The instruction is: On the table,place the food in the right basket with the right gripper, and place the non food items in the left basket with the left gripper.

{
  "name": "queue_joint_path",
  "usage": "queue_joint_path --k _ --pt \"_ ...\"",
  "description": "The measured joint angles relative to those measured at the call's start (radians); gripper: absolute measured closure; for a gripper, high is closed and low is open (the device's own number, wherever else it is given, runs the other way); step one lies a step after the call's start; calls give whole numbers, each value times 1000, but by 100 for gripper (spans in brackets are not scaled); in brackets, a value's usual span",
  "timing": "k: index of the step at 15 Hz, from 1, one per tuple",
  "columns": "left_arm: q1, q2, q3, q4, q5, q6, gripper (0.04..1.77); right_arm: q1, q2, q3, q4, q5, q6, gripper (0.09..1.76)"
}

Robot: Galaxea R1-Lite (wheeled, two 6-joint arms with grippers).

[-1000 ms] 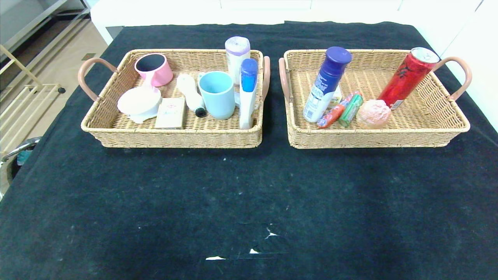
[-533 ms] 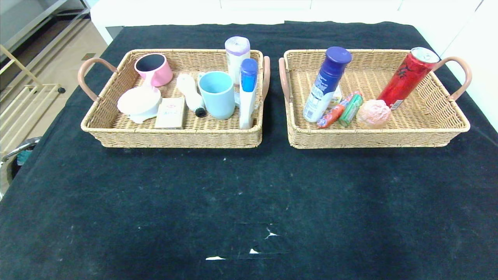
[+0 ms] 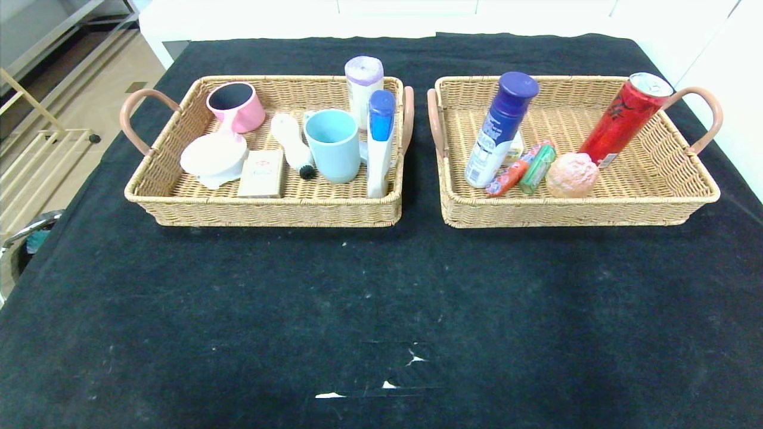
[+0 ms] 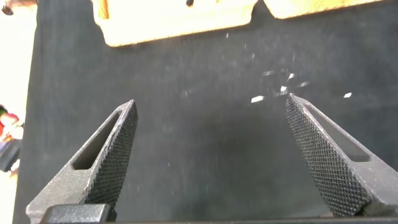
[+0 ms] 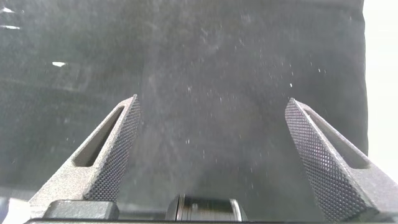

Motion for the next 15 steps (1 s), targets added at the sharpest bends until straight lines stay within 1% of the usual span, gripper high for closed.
queue_joint_path --k 3,6,8,9,12,14,15 --pt "-1 -62 111 -26 8 -1 9 5 -58 121 -145 10 -1 15" --pt "-2 -95 235 -116 25 -21 9 5 -101 239 -222 -3 -4 15" --pt "-2 -104 327 -210 34 -32 9 4 -114 297 -324 -14 -11 15" --pt "-1 -106 383 -270 50 -34 9 4 -116 326 -377 -16 -13 15" --pt "-1 -108 548 -481 87 -32 9 4 -120 435 -511 -16 -18 15" --pt "-1 -109 627 -556 96 -31 9 4 -121 512 -618 -19 -18 15" --pt "-1 -109 652 -559 105 -31 9 4 -121 545 -641 -20 -20 15"
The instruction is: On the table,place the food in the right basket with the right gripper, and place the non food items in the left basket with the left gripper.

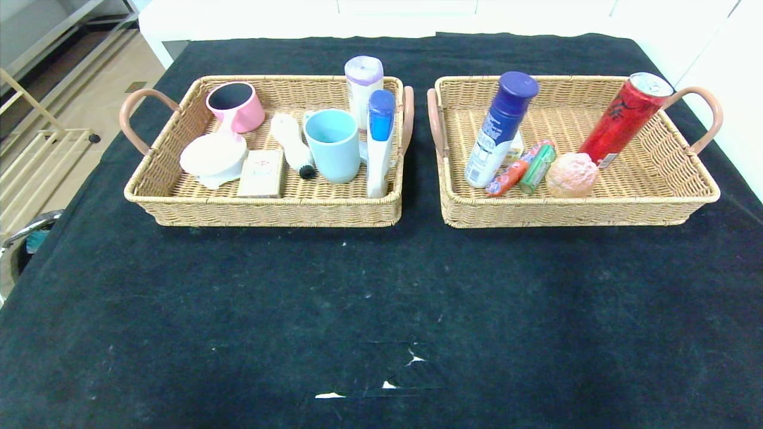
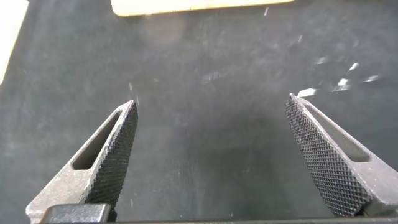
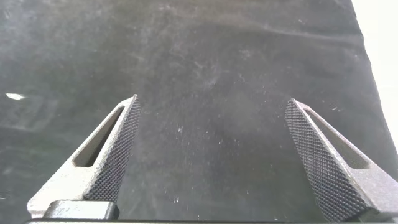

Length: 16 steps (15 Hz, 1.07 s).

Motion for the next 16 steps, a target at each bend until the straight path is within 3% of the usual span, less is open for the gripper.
queue_joint_path --k 9,16 --pt "0 0 144 -17 93 7 9 -2 0 146 -130 -72 -48 15" --pt "0 0 246 -116 96 -4 9 -3 -1 166 -129 -32 -51 15"
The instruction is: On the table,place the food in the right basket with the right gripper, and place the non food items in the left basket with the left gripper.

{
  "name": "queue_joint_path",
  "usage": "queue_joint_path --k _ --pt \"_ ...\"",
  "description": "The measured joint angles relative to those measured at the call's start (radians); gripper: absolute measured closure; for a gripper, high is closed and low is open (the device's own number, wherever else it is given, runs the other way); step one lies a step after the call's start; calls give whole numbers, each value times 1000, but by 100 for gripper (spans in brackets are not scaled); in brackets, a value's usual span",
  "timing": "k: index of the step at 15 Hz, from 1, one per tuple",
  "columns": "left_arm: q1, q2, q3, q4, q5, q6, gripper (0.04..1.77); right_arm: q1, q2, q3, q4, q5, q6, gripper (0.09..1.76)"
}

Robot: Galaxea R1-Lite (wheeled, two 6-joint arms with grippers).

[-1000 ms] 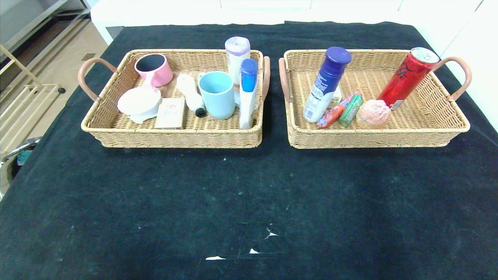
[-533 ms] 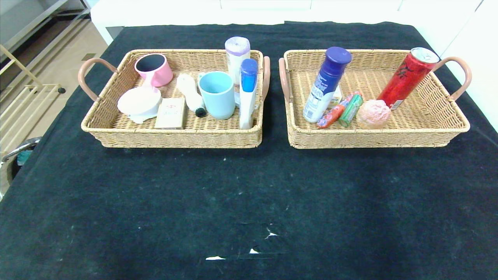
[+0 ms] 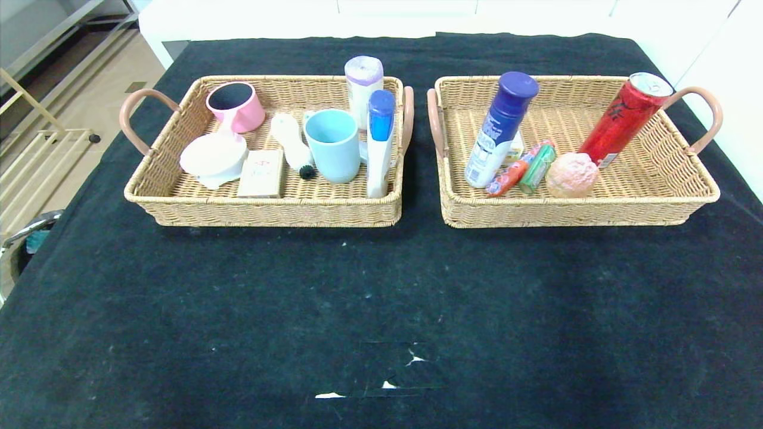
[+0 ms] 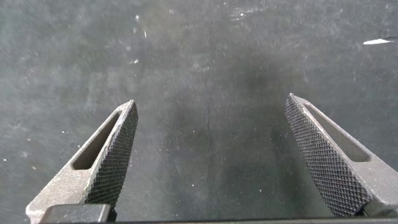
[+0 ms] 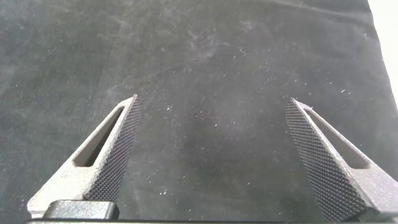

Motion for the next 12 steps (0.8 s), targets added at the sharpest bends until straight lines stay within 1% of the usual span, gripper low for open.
queue_joint_path --k 4,12 --pt "0 0 5 -5 2 -11 9 1 0 2 3 0 57 15" --pt "-1 0 5 -7 13 -32 9 1 0 2 2 -1 58 15"
